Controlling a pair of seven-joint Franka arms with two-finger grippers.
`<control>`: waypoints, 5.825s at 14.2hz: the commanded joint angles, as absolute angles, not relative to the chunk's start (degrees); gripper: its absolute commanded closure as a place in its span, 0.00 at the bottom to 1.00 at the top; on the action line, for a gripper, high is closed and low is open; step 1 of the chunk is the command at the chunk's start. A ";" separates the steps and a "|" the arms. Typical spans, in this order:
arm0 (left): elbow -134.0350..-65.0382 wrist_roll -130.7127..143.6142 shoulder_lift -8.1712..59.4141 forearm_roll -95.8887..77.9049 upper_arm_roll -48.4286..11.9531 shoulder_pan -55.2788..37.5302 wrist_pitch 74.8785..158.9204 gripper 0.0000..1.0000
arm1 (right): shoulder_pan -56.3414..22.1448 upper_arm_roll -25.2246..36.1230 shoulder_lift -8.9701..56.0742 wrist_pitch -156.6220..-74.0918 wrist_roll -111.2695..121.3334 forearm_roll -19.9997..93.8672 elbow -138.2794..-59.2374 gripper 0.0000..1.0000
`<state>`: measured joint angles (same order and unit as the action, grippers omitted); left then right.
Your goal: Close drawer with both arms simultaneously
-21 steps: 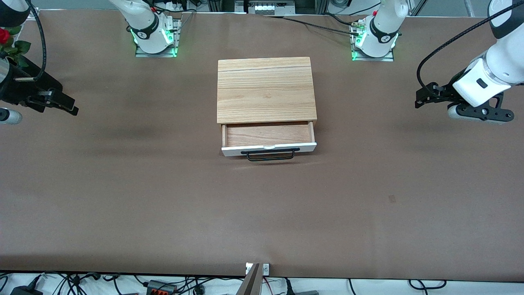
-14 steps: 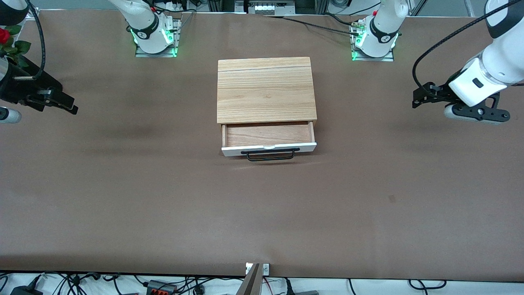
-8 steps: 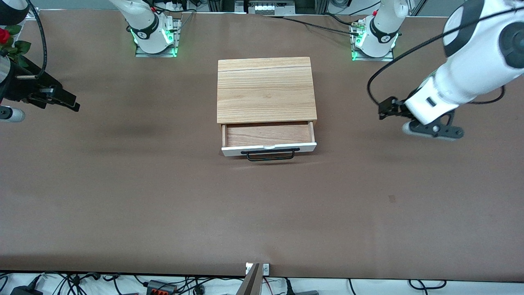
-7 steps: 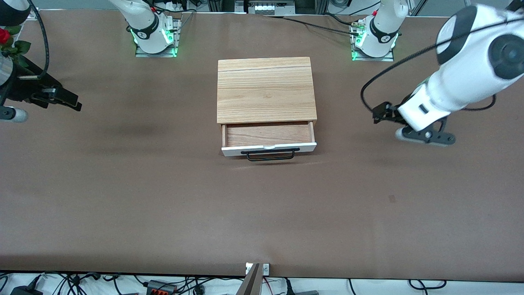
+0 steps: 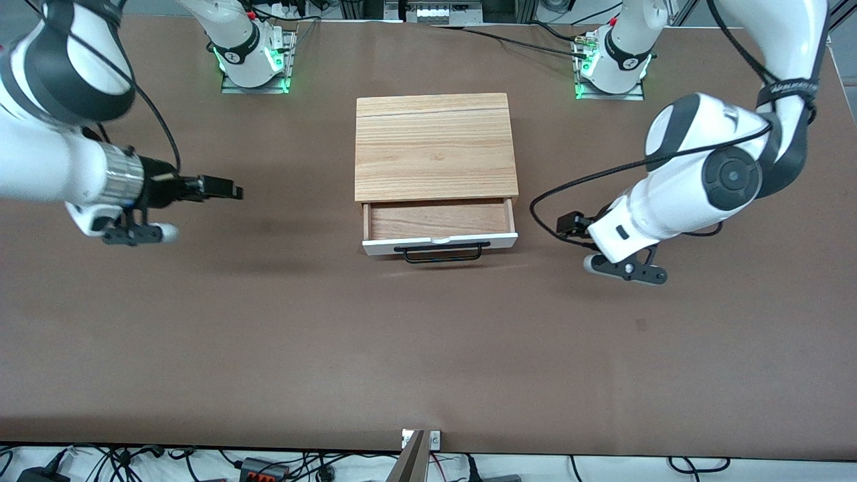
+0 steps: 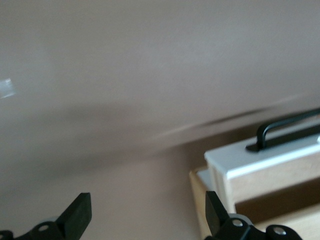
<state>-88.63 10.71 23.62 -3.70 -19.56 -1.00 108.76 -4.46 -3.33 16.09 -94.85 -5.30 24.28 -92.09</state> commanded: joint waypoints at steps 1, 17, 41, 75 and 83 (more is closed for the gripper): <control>-86.66 17.03 27.94 -3.52 -21.71 -1.40 112.40 0.00 | -8.85 -3.34 20.20 -101.57 -5.71 29.17 -90.97 0.00; -92.11 23.12 33.14 1.85 -26.45 -6.07 118.04 0.00 | -24.08 -3.43 37.26 -138.42 25.40 61.08 -91.93 0.00; -97.39 23.20 26.01 1.76 -31.55 -1.85 118.56 0.00 | -21.18 -2.64 32.08 -116.37 25.40 59.68 -101.78 0.00; -81.58 13.56 12.05 -1.05 -14.95 -0.53 89.51 0.00 | -5.57 6.10 6.18 -86.28 5.20 0.18 -88.64 0.00; -82.25 13.44 6.68 -1.32 -9.14 -0.61 83.05 0.00 | 1.58 0.43 -0.97 -93.69 -1.93 0.70 -97.39 0.00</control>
